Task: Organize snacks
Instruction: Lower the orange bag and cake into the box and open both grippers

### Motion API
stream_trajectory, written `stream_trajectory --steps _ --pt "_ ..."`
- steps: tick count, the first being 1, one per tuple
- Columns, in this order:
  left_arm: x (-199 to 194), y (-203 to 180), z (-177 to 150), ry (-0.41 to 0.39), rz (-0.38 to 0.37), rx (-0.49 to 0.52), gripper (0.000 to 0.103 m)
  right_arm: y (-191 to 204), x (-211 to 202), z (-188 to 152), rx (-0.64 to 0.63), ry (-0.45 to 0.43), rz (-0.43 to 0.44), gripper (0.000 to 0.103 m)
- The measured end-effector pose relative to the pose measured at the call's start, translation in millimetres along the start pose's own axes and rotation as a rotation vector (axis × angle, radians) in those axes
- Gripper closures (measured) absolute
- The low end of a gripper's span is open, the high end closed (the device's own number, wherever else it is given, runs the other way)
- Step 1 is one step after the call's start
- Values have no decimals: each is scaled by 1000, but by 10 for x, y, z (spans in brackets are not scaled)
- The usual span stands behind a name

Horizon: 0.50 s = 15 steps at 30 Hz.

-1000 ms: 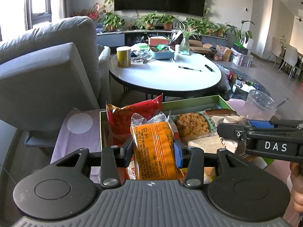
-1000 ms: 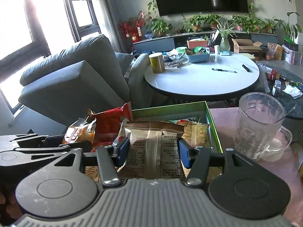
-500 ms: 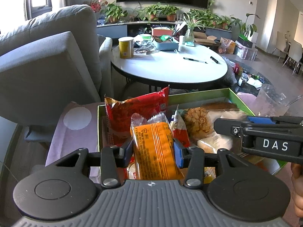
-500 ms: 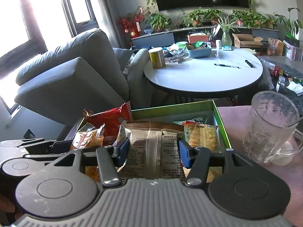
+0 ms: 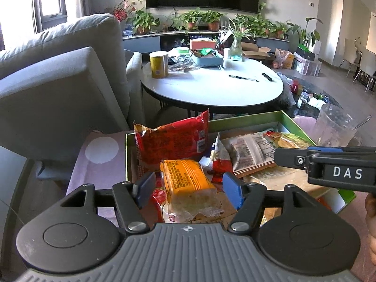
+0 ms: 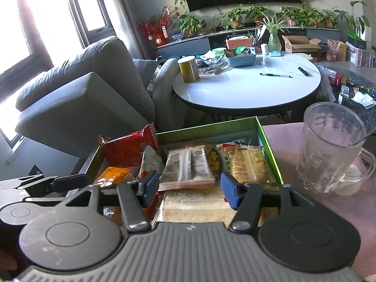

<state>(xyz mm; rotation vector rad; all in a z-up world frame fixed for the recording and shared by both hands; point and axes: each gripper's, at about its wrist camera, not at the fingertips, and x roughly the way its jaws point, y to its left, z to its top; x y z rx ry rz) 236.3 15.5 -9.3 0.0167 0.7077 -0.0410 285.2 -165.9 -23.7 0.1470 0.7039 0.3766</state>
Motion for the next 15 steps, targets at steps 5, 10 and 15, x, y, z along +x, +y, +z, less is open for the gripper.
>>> stream_trajectory --steps 5,10,15 --pt "-113 -37 -15 -10 2 8 40 -15 -86 -14 -2 -9 0 34" --pt "-243 -76 -49 -21 -3 13 39 -42 -196 -29 1 -21 0 34" --pt "-376 -116 -77 -32 -7 17 38 -55 -351 -29 4 -45 -1 34"
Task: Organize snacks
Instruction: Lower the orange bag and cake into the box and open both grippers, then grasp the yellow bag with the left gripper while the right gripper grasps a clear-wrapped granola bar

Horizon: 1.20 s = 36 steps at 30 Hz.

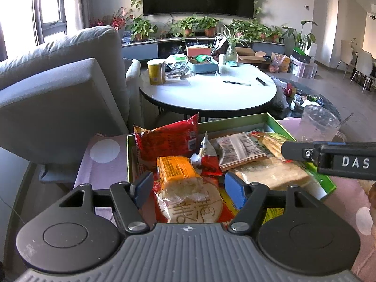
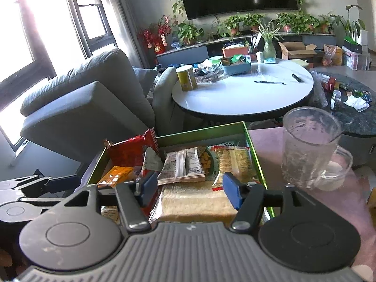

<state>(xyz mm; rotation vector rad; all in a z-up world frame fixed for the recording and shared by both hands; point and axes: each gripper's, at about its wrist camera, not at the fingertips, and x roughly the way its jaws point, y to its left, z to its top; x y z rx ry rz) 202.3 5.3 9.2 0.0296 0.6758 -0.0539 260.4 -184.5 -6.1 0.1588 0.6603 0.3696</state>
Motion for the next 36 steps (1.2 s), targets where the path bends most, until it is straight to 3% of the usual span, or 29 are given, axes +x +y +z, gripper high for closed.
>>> stream_trajectory --steps 18,36 --pt "-557 -136 -294 -34 -25 0 34 -21 -674 -119 -37 -88 -17 34" --pt "-908 -178 -830 -1 -44 -30 30 -162 -882 -832 -94 43 -75 34"
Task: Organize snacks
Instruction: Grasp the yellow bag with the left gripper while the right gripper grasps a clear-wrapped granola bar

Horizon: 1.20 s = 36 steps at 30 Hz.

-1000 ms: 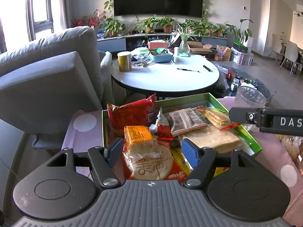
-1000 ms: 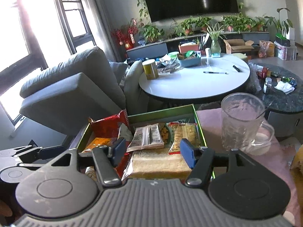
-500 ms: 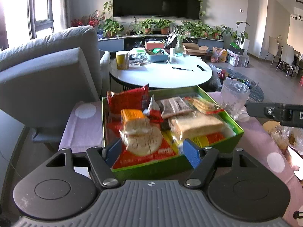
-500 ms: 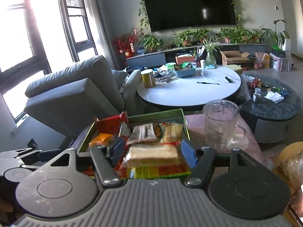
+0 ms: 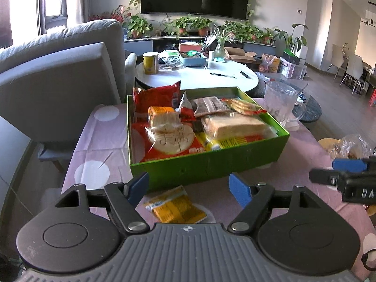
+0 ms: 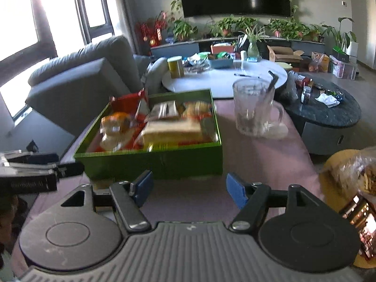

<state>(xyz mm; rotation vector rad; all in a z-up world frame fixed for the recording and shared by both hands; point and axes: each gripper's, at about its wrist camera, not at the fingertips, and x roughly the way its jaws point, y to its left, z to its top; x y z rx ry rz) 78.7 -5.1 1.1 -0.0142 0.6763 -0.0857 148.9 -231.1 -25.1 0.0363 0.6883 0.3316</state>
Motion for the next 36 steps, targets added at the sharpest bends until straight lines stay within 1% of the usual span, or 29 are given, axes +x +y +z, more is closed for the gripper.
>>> stream_trajectory --steps 6,8,15,18,22,24,31,34,36 --pt "-71 23 -115 7 1 -14 30 -16 -46 -262 -28 42 -10 34" --pt "-73 34 -144 11 4 -20 30 -39 -71 -350 -35 56 -15 32" --pt "-110 38 -236 22 5 -34 30 -148 -143 -662 -46 128 -33 30" --pt "-138 27 -250 19 1 -31 30 -161 -188 -774 -59 155 -32 30" --pt "-158 5 -271 17 -2 -30 30 -148 -250 -936 -89 183 -26 26" --pt "-163 -5 -287 18 -3 -29 30 -140 -264 -996 -99 197 -23 26" --pt "-133 5 -317 30 1 -29 30 -167 -246 -1098 -103 224 -13 27" --pt "-96 31 -327 39 7 -39 30 -115 -244 -1094 -146 213 -18 27" --pt "-61 44 -344 49 11 -44 29 -106 -229 -1072 -144 209 -15 27"
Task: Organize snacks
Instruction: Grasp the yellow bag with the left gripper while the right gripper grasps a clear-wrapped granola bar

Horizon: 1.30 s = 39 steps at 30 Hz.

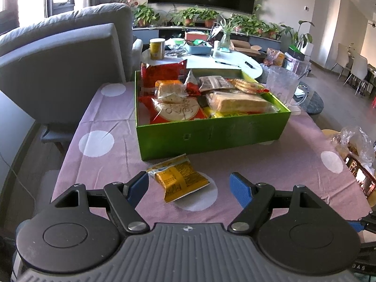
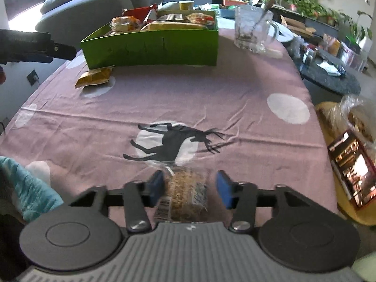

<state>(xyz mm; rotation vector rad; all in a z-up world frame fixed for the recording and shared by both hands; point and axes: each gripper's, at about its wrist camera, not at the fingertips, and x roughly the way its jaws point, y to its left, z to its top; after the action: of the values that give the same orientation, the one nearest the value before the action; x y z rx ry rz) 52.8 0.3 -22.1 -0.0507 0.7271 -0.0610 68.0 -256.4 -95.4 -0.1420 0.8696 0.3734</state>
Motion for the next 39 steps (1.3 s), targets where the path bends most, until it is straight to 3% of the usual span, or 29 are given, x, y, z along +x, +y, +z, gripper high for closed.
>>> stream_trajectory --steps 21,39 --pt "604 51 88 111 30 -43 29 -4 326 545 57 -37 31 29" --pt "922 73 88 176 45 -54 29 3 551 780 78 -26 64 29"
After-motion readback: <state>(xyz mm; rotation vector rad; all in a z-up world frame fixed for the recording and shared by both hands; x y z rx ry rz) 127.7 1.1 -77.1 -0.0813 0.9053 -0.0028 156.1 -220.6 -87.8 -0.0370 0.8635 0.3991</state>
